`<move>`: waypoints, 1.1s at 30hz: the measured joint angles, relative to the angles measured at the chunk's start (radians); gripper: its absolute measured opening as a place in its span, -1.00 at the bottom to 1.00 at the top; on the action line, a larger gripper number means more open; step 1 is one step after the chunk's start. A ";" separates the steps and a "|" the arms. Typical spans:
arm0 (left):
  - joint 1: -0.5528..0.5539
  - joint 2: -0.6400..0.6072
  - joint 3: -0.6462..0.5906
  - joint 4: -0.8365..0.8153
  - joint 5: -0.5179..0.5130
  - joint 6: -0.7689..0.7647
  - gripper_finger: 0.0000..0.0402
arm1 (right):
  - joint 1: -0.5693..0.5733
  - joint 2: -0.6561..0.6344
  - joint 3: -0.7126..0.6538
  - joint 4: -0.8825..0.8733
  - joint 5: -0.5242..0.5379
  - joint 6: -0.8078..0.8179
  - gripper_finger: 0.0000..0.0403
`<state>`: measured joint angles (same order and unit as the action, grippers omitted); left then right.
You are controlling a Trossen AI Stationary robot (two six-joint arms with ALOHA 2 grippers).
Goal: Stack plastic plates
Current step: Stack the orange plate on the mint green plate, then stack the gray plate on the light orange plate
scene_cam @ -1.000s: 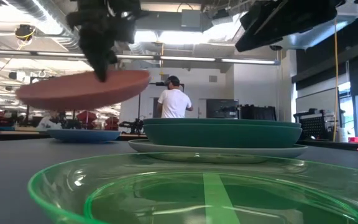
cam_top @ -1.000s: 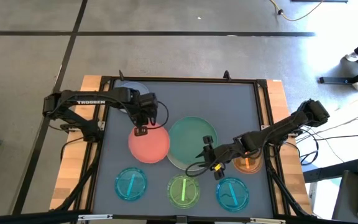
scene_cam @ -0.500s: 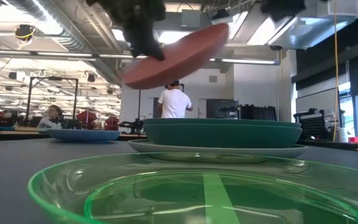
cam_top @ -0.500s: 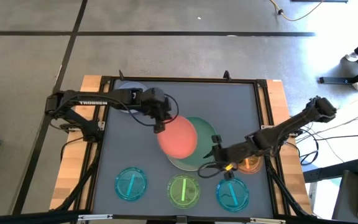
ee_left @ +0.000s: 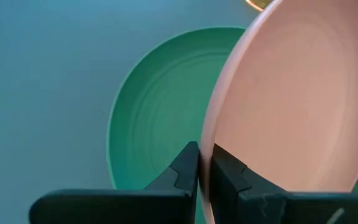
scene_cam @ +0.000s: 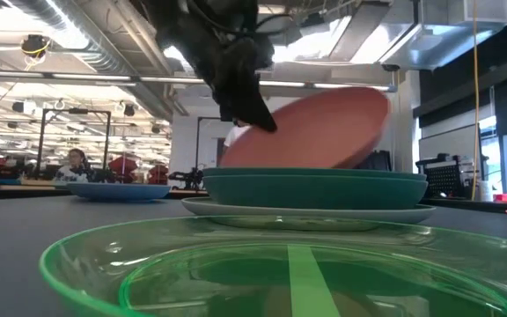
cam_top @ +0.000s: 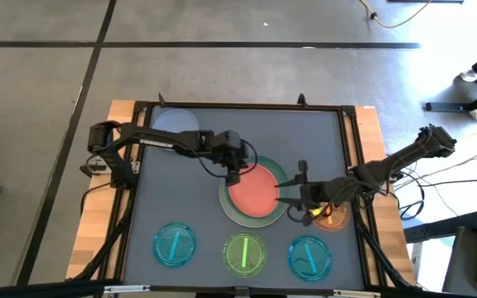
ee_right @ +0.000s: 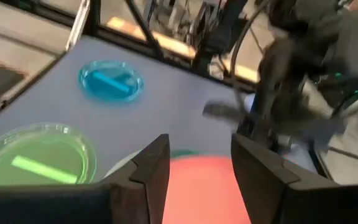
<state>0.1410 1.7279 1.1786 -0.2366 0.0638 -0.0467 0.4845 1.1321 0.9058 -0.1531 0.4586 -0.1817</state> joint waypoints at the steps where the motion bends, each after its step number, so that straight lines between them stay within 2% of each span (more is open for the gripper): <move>1: 0.000 0.010 0.000 0.005 0.000 -0.003 -0.91 | -0.011 0.007 0.000 0.026 -0.007 -0.013 -0.20; 12: 0.003 0.050 0.000 0.016 -0.010 -0.005 -0.90 | -0.075 0.070 0.000 0.047 -0.051 -0.034 -0.20; 23: 0.003 0.042 0.000 -0.001 -0.029 0.004 -0.47 | -0.073 0.085 0.000 0.046 -0.051 -0.033 -0.20; 33: -0.026 -0.011 0.000 -0.084 -0.128 0.057 -0.43 | -0.073 0.085 0.000 0.037 -0.051 -0.033 -0.20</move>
<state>0.1149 1.7167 1.1782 -0.3205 -0.0640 0.0101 0.4118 1.2173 0.9058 -0.1164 0.4072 -0.2146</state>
